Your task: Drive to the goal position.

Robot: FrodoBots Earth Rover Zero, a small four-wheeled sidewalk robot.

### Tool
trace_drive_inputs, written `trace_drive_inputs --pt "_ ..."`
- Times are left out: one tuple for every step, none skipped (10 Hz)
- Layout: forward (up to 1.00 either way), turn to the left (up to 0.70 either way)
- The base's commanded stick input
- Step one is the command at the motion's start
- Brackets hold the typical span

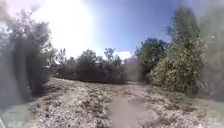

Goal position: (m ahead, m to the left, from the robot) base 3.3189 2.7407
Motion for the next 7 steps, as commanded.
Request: trace_drive_inputs --pt "0.30 -0.60" --pt "0.30 -0.52" --pt "0.30 -0.43" --pt "0.30 -0.35" --pt "0.30 -0.27" --pt "0.30 -0.18" --pt "0.30 -0.10"
